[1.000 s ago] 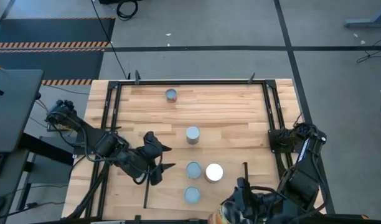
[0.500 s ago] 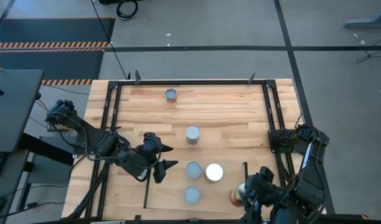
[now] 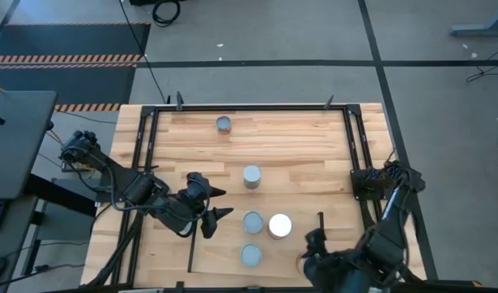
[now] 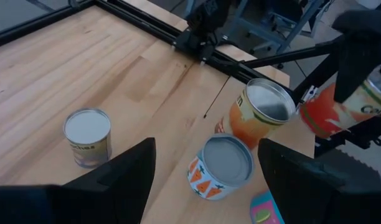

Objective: Pick and place cans onto a shelf
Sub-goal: Put the canned corn on the shelf, then adjust the cans on the shelf

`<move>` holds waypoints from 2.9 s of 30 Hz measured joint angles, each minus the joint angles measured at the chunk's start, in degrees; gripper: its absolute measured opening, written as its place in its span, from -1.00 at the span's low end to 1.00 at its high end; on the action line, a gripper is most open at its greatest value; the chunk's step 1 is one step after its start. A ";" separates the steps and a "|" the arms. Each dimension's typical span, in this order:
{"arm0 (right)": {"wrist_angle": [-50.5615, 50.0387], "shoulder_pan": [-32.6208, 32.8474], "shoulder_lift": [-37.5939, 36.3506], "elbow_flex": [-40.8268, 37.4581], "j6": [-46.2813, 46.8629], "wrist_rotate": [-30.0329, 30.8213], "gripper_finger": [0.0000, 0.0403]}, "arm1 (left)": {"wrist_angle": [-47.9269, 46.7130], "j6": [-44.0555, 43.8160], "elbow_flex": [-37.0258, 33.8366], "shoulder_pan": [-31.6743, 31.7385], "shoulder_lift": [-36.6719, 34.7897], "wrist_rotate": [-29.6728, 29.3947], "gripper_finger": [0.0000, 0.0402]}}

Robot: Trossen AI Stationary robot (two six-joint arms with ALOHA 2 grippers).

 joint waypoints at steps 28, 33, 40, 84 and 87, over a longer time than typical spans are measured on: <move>8.30 -11.17 0.02 -7.34 -43.98 -28.72 0.58 | 3.31 -1.83 0.07 0.00 0.04 -0.45 0.42; 6.27 -11.62 0.02 -7.34 -45.09 -29.76 0.64 | 3.67 -2.38 0.07 0.00 0.04 0.19 0.42; 5.61 -11.92 0.00 -7.34 -46.68 -29.02 0.83 | 5.75 -0.52 0.07 0.00 0.04 0.42 0.42; -5.72 -24.86 0.00 5.07 -20.57 -15.89 -0.95 | 5.46 0.25 0.05 -0.04 0.04 0.69 0.42; -5.55 -24.86 0.11 3.03 -19.60 -15.60 -0.87 | 5.46 1.28 0.04 -0.04 0.04 0.71 0.42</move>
